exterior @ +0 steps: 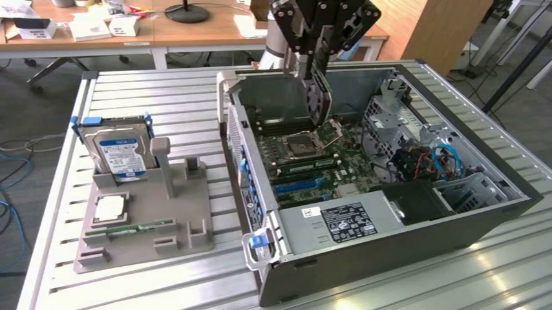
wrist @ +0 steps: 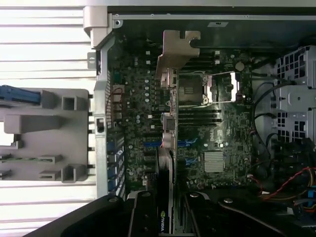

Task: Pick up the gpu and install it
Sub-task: 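Pick up the gpu and move the gpu toward the slot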

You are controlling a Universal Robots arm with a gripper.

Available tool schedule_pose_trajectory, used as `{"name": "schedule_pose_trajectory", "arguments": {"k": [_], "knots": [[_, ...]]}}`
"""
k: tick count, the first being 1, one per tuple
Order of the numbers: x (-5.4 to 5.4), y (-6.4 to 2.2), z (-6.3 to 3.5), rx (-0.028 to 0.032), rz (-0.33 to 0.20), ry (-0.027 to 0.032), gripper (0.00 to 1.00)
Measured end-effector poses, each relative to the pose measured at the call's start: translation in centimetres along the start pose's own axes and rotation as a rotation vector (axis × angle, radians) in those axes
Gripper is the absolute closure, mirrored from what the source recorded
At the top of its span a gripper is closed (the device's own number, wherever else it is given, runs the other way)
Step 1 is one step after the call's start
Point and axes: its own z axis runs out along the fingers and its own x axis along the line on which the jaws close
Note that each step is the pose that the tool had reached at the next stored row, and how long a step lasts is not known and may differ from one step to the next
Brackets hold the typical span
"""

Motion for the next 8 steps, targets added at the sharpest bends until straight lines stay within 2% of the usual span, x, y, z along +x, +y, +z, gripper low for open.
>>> {"name": "schedule_pose_trajectory", "arguments": {"k": [8], "knots": [[-3.2,0.15,0.09,-0.0015,-0.001,0.0001,0.74]]}}
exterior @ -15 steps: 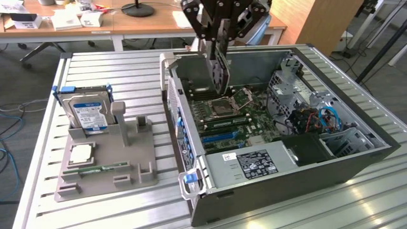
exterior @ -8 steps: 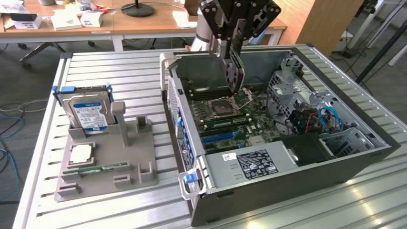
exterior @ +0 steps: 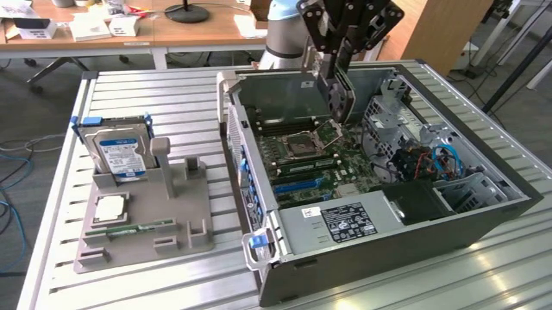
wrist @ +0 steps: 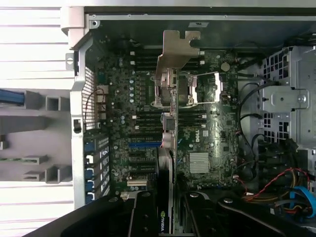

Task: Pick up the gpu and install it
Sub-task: 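Pick up the gpu and move the gpu toward the slot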

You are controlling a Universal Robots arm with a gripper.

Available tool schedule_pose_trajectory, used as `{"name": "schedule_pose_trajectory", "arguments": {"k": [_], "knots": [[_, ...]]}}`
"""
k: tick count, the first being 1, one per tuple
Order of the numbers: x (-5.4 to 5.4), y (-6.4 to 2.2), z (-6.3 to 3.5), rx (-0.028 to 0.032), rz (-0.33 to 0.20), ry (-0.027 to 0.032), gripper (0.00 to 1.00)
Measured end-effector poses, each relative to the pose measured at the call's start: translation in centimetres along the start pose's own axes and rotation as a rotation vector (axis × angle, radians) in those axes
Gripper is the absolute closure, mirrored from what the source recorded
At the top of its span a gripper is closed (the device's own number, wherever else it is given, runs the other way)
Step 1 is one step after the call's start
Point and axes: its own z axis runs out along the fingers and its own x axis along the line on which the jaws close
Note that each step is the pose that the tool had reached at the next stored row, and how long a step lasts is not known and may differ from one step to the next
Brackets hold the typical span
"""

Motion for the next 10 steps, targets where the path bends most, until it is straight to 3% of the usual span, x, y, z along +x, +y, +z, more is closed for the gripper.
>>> {"name": "schedule_pose_trajectory", "arguments": {"k": [5,10], "knots": [[-1.4,0.06,0.03,-0.0010,-0.002,0.0003,0.74],[-1.5,0.07,0.04,-0.0012,-0.003,0.0002,0.74]]}}
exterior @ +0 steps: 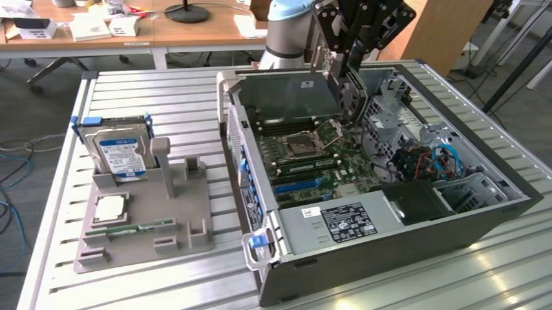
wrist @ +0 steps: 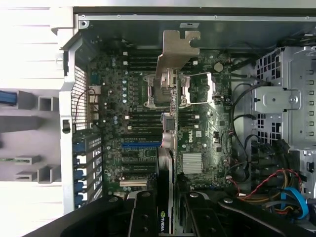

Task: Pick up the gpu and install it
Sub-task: 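Pick up the gpu and move the gpu toward the slot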

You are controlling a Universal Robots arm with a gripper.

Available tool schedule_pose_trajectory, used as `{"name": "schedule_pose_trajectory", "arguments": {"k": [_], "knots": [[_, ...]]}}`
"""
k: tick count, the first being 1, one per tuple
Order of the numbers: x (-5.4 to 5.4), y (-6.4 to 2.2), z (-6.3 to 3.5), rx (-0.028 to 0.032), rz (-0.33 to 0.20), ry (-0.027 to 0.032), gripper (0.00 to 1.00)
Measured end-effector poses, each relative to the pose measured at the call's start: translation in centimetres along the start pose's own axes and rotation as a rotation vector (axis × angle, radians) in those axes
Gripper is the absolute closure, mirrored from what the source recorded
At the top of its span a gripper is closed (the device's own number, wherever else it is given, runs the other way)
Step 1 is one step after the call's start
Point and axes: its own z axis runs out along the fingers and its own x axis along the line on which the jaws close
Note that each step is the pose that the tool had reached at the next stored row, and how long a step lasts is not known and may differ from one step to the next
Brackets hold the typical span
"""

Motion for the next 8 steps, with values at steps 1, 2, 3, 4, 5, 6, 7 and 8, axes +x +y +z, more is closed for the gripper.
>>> {"name": "schedule_pose_trajectory", "arguments": {"k": [1,2,3,4,5,6,7,8], "knots": [[-0.15,0.01,0.00,-0.0002,-0.002,0.0002,0.74],[-0.33,0.01,0.01,-0.0005,-0.007,0.0004,0.74],[-0.48,0.02,0.01,-0.0007,-0.012,0.0007,0.74],[-0.57,0.02,0.01,-0.0008,-0.016,0.0010,0.74],[-0.64,0.02,0.01,-0.0009,-0.020,0.0012,0.74],[-0.68,0.02,0.02,-0.0010,-0.024,0.0015,0.74],[-0.76,0.03,0.02,-0.0011,-0.029,0.0018,0.74],[-0.83,0.03,0.03,-0.0013,-0.034,0.0020,0.74]]}}
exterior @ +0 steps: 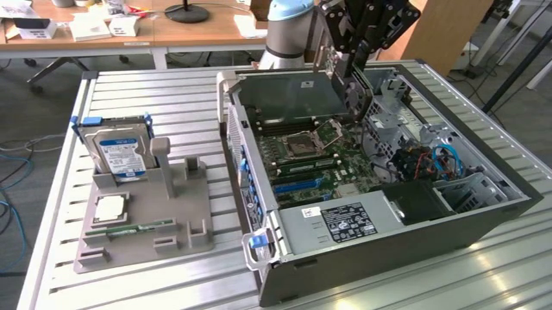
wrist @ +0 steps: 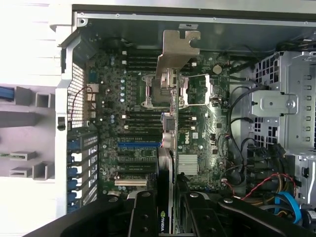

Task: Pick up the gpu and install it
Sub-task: 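Pick up the gpu and move the gpu toward the slot, then insert the gpu into the slot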

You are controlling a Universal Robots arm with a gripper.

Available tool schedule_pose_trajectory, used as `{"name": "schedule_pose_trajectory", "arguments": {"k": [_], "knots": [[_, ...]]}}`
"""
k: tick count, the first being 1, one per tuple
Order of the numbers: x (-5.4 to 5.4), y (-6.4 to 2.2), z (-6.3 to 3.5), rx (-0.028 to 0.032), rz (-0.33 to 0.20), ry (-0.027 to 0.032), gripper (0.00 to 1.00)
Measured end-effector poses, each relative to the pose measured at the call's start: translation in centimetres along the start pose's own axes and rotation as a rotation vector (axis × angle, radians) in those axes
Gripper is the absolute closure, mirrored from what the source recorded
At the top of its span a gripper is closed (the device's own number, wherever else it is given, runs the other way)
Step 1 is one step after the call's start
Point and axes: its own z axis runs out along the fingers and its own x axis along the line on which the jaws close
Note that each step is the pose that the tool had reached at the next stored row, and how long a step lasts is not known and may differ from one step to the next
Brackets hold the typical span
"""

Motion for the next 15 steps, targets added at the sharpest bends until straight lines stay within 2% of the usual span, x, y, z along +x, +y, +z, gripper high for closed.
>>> {"name": "schedule_pose_trajectory", "arguments": {"k": [15], "knots": [[-0.03,0.00,0.00,-0.0001,-0.006,0.0004,0.74]]}}
